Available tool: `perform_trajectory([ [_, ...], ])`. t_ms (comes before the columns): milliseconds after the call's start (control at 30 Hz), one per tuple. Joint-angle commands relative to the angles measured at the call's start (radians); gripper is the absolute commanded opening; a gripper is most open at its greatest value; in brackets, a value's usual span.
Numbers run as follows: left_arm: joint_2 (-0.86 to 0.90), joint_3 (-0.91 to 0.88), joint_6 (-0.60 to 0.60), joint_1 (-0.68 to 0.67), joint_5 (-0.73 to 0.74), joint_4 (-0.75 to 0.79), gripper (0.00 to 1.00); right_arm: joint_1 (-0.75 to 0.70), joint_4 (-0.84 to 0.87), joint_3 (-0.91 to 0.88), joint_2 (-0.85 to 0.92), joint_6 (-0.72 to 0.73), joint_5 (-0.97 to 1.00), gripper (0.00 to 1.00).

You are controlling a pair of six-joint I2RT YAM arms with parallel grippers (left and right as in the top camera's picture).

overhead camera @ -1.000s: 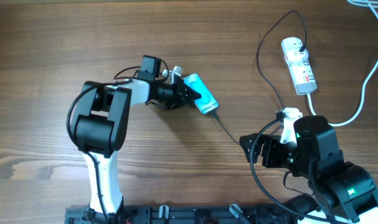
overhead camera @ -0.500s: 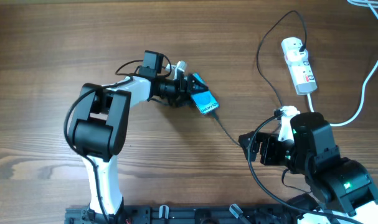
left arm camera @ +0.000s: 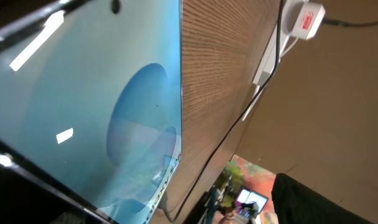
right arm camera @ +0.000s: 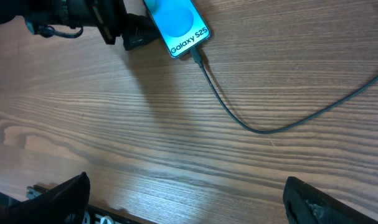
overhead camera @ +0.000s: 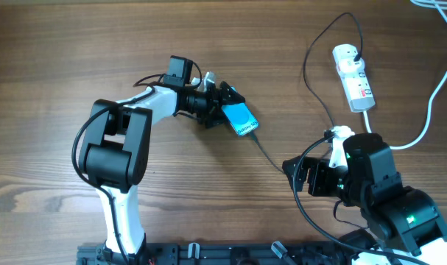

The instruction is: Plug charger to phone and switch on socket

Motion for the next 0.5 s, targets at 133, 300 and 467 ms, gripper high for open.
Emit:
perform_trajectory([
  [133, 0.224, -0.165, -0.072, 0.044, -0.769, -0.124, 0.91, -0.002, -0.004, 0.021, 0.004, 0.003, 0.021, 0.99],
  [300, 0.224, -0.165, -0.076, 0.044, -0.771, -0.123, 0.92, -0.002, -0.004, 0.021, 0.004, 0.003, 0.021, 0.99],
  [467, 0.224, -0.165, -0.078, 0.044, -0.772, -0.119, 0.92, -0.002, -0.004, 0.019, 0.025, 0.003, 0.021, 1.00],
])
